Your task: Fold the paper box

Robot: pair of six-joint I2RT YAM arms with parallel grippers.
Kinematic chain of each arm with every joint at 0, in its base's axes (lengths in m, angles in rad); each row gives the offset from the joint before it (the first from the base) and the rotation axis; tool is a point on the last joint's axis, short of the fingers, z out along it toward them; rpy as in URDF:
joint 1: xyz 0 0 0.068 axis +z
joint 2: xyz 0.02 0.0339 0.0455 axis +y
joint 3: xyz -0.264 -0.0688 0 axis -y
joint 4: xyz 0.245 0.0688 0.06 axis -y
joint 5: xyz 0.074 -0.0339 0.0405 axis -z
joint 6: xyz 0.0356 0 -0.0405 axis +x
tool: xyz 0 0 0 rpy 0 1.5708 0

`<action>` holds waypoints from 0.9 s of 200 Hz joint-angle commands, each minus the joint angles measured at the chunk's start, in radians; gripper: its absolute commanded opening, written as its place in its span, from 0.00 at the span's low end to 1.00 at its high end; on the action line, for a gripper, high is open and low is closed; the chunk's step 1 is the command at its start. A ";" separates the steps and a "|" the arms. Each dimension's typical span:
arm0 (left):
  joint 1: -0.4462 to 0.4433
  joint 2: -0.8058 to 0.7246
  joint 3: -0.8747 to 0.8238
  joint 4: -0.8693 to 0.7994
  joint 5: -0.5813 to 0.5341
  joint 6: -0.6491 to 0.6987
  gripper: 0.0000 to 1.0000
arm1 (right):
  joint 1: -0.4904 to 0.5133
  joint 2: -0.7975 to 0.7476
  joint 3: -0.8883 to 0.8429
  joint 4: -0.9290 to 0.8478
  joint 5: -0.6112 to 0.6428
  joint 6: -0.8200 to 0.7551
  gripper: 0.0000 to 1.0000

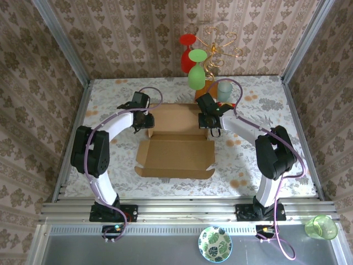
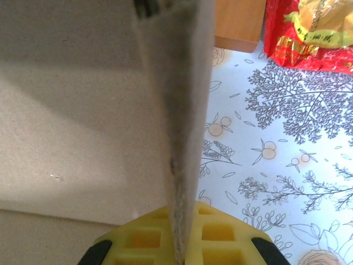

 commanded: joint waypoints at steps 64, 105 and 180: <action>-0.062 -0.040 0.053 -0.125 -0.107 -0.010 0.00 | -0.012 0.038 0.087 -0.126 0.019 0.075 0.06; -0.069 -0.034 0.064 -0.150 -0.109 0.002 0.00 | -0.024 0.049 0.090 -0.100 -0.024 0.080 0.23; -0.067 -0.019 0.071 -0.154 -0.098 0.009 0.00 | -0.042 0.074 0.052 -0.029 -0.097 0.067 0.43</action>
